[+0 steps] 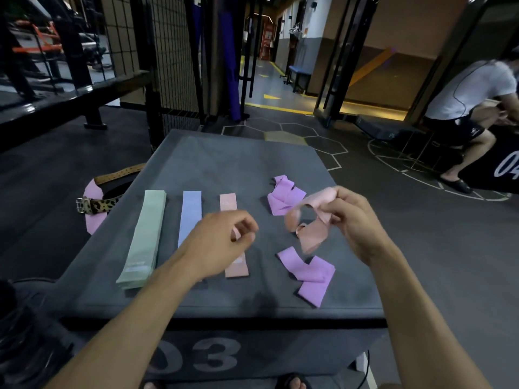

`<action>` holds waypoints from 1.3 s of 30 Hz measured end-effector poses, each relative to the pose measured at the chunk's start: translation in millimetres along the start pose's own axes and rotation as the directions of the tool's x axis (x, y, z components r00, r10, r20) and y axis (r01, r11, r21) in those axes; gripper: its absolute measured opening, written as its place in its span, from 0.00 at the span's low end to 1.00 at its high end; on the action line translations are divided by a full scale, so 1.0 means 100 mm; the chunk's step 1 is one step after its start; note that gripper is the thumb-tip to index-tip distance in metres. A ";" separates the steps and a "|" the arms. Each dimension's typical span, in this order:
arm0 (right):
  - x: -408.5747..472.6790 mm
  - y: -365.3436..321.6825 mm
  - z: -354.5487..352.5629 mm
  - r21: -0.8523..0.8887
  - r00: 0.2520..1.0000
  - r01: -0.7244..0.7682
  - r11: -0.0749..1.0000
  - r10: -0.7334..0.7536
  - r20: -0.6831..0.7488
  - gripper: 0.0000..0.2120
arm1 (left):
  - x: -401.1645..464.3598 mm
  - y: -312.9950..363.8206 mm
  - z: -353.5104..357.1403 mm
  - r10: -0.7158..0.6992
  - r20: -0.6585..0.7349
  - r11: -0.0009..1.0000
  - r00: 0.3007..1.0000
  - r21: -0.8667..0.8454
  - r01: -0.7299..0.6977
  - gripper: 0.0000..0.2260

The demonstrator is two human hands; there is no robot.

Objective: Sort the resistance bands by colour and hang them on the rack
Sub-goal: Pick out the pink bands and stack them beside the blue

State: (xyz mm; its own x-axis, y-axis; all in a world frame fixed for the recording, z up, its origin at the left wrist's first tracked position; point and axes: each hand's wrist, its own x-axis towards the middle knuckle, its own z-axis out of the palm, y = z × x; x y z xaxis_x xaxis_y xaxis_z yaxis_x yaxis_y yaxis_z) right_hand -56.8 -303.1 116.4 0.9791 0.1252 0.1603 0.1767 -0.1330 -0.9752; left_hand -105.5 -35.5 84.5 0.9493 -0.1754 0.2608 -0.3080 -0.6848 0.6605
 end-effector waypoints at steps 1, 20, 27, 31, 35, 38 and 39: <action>-0.01 -0.01 0.04 0.040 0.998 -0.017 0.999 0.014 0.068 0.09 | 0.03 -0.02 -0.01 0.002 -0.079 0.997 0.997 -0.081 -0.008 0.06; -0.13 -0.27 0.49 0.553 0.878 -0.209 0.807 -0.094 0.470 0.07 | -0.10 0.02 -0.23 -0.097 0.432 0.728 0.897 -0.583 0.360 0.21; -0.16 -0.31 0.49 0.558 0.938 -0.152 0.816 -0.059 0.342 0.17 | -0.12 0.07 -0.30 -0.037 0.462 0.622 0.886 -0.683 0.382 0.09; -0.13 -0.25 0.41 0.588 0.965 -0.147 0.795 -0.015 0.262 0.10 | -0.07 0.07 -0.27 -0.202 0.327 0.640 0.923 -0.670 0.377 0.05; -0.10 -0.15 0.34 0.585 0.971 -0.142 0.798 -0.001 0.237 0.02 | -0.01 0.01 -0.27 -0.330 0.181 0.593 0.927 -0.724 0.352 0.09; -0.05 -0.02 0.26 0.529 0.968 -0.163 0.833 0.031 0.249 0.05 | 0.01 0.01 -0.31 -0.341 0.139 0.610 0.930 -0.720 0.331 0.09; -0.04 0.01 0.24 0.486 0.963 -0.175 0.856 0.047 0.264 0.07 | 0.01 0.02 -0.32 -0.345 0.114 0.583 0.932 -0.751 0.308 0.09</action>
State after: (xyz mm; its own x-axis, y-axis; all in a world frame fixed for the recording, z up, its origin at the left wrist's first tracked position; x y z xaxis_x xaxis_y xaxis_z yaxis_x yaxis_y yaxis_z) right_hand -63.1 -280.5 111.3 0.9247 0.3744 0.0685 -0.0690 0.3417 -0.9373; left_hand -107.2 -14.6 108.3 0.9978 -0.0077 -0.0655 0.0659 0.0778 0.9948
